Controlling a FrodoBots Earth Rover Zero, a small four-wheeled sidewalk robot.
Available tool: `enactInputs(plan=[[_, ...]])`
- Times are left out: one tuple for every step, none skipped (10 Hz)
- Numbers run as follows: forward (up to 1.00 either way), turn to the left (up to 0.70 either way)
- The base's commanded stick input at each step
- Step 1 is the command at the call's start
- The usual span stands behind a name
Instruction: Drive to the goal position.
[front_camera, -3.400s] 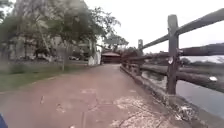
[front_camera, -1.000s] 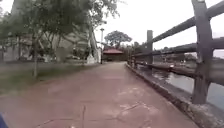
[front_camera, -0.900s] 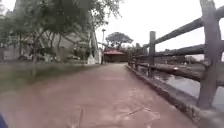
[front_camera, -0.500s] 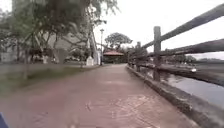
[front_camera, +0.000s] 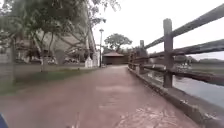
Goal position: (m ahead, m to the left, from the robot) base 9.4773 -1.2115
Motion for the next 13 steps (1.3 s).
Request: enactInputs(plan=[[1.00,0.00],[1.00,0.00],[1.00,0.02],[1.00,0.06],[1.00,0.10],[1.00,0.10],[1.00,0.05],[1.00,0.15],[1.00,0.01],[1.00,0.00],[1.00,0.00],[1.00,0.00],[1.00,0.00]])
